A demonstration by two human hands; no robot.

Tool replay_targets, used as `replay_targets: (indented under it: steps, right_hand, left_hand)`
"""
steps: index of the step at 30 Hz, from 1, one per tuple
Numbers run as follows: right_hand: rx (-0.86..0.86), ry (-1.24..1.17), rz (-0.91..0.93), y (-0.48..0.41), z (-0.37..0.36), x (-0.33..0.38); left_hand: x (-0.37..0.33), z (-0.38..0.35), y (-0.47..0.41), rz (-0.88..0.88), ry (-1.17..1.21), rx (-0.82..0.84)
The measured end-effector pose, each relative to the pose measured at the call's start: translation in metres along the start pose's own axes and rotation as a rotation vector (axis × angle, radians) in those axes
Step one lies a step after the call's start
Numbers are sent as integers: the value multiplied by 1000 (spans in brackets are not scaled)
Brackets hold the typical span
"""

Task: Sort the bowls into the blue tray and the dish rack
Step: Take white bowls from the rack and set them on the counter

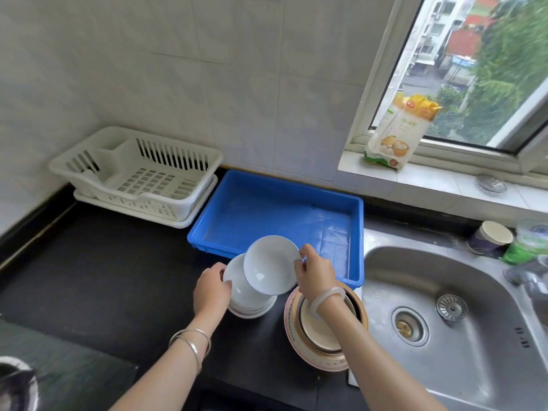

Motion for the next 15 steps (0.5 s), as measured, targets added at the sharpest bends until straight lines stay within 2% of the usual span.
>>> replay_targets:
  steps: [5, 15]
  right_hand:
    - [-1, -66, 9, 7, 2, -11]
    - [2, -219, 18, -7, 9, 10]
  left_hand:
    - [-6, 1, 9, -19, 6, -110]
    - [1, 33, -13, 29, 183, -74]
Point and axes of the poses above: each hand's wrist, its own y-axis away from the middle knuckle, its own z-axis out of the back of the hand, x = y × z, the point moved 3 cm from there along -y, towards the middle knuckle, and after that the axes turned 4 degrees about -x, right-handed, at the moved point
